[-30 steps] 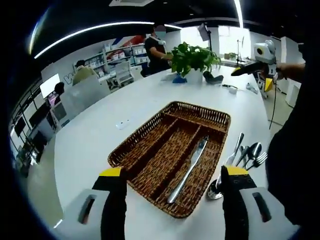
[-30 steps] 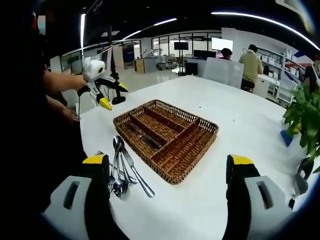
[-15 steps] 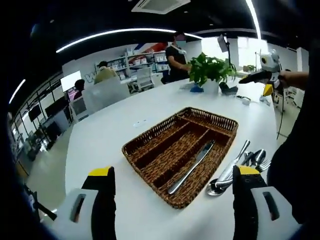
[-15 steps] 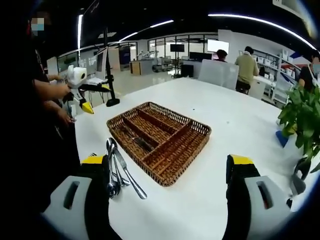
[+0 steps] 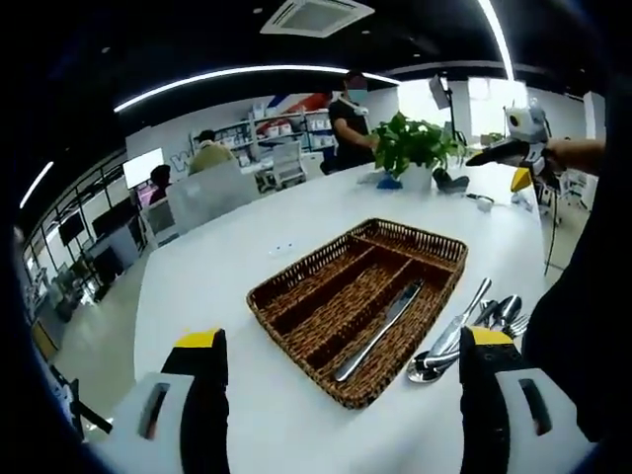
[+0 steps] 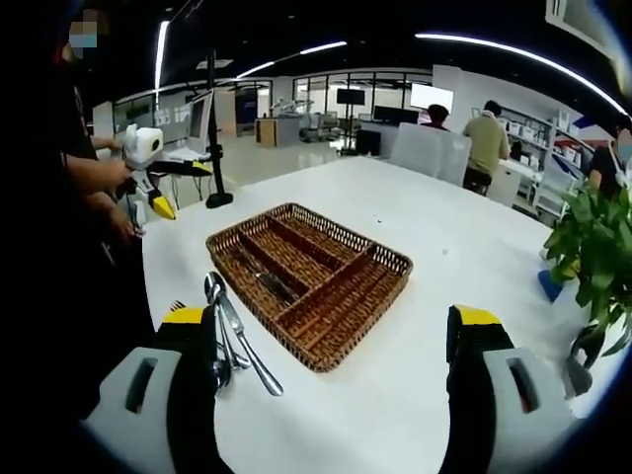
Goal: Arrange the knives, forks, and spoons in their matching storage slots by inserting each utensil handle-first until every utensil is classified and aligned in the correct compartment
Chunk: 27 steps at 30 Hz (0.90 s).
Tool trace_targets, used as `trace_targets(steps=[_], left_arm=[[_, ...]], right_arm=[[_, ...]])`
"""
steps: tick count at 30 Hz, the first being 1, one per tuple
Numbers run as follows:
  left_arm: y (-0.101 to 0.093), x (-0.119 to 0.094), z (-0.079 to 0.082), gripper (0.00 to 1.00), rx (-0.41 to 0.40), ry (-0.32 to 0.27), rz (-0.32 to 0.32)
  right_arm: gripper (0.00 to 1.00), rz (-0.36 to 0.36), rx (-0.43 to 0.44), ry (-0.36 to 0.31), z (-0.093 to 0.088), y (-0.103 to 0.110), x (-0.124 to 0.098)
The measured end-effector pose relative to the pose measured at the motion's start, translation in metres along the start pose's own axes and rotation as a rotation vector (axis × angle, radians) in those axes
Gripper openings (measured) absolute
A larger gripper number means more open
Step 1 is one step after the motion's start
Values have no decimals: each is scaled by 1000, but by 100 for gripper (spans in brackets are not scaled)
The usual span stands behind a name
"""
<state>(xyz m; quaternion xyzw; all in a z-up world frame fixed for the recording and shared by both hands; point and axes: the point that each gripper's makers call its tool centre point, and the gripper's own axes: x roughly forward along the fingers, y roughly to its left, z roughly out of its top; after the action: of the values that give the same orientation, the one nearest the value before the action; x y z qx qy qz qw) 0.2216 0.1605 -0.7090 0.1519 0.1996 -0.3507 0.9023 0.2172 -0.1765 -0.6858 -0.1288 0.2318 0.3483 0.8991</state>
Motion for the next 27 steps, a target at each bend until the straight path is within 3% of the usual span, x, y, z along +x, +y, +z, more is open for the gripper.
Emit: trace_targets(steps=[8,14,21,27], left_arm=[[2,4,9,99,28,6,-17],[-14,11,21,99,129,25,-59],[-22,13,23,99,146,26,-78],[-23,11,18,99,110,20,-84]], right_arm=[[100,-10,-8,14,-2,-4,0],[100,0,-8,26,-7,2,4],[100,14,-18,26,-6,12,3],[99,22,-24,36,-8,19,1]])
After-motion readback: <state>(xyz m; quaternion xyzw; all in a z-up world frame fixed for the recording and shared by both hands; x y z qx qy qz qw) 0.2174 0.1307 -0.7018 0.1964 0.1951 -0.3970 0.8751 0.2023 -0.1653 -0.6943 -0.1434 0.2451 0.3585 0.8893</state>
